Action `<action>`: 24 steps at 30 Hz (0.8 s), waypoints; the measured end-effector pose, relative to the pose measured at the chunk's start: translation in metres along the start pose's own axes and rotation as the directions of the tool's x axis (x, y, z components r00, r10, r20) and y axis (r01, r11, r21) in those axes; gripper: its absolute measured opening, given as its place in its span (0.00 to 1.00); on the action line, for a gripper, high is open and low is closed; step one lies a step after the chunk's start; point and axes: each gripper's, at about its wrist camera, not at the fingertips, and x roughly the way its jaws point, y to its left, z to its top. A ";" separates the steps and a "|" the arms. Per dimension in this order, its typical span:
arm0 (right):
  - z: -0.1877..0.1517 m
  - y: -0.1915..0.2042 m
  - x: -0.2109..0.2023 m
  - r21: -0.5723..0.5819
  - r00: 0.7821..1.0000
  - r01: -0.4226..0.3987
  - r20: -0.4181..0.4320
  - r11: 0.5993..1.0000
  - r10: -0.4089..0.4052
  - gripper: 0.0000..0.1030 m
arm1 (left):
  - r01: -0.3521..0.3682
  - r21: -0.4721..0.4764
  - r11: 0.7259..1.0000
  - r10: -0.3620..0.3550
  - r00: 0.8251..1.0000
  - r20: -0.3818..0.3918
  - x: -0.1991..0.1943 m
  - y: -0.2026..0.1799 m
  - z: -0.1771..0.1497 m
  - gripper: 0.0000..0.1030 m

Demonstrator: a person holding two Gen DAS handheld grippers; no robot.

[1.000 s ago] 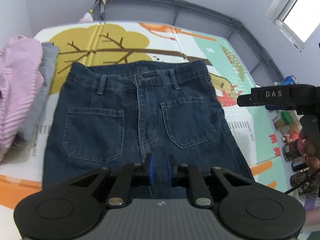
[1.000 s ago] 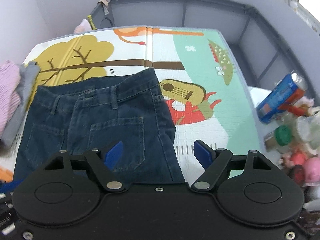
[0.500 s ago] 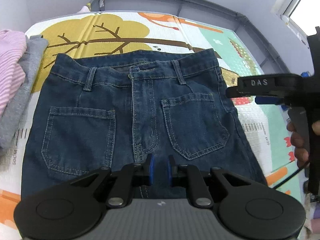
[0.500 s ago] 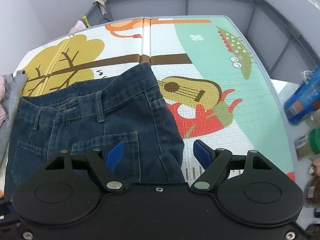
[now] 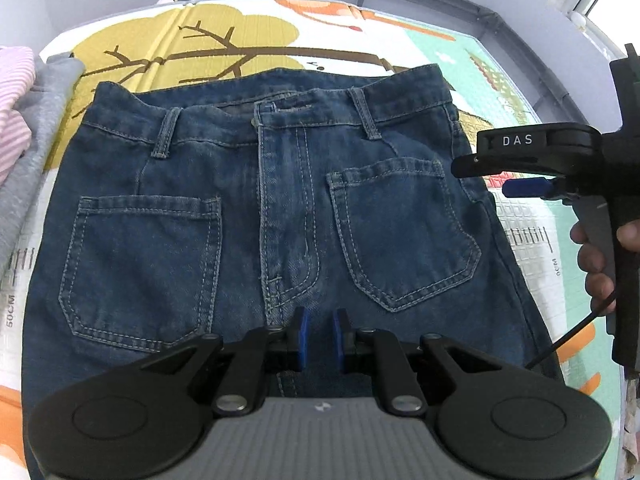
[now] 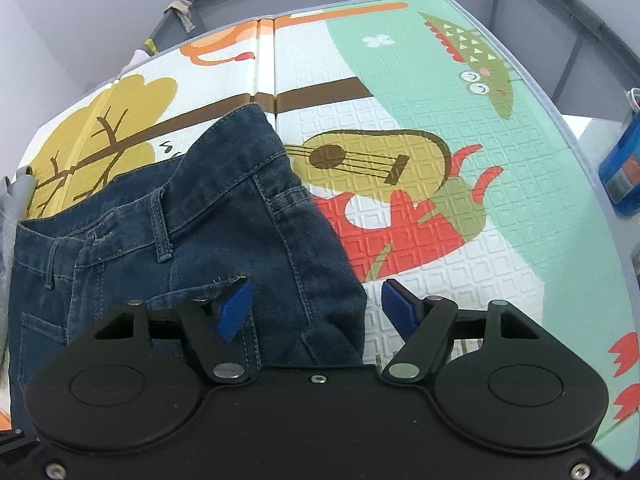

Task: Fold clothes
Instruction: 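Close the right gripper on the jeans waistband beside the left gripper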

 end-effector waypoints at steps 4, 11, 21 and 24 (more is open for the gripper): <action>-0.002 0.001 0.009 0.003 1.000 -0.004 -0.024 1.000 0.004 0.55 | -0.007 0.015 1.000 0.007 1.000 -0.008 0.005 -0.001 0.000 0.13; -0.007 0.001 0.016 0.024 1.000 0.011 -0.013 1.000 -0.010 0.49 | -0.001 0.031 1.000 0.002 1.000 -0.021 0.012 0.003 -0.001 0.12; -0.010 -0.003 0.010 0.066 1.000 0.031 0.001 0.997 -0.031 0.06 | -0.008 0.057 0.998 0.010 1.000 -0.023 0.013 0.003 -0.001 0.11; -0.010 0.000 0.005 0.051 1.000 0.026 0.014 0.998 -0.027 0.05 | -0.010 0.061 0.998 0.011 1.000 -0.025 0.013 0.004 0.000 0.12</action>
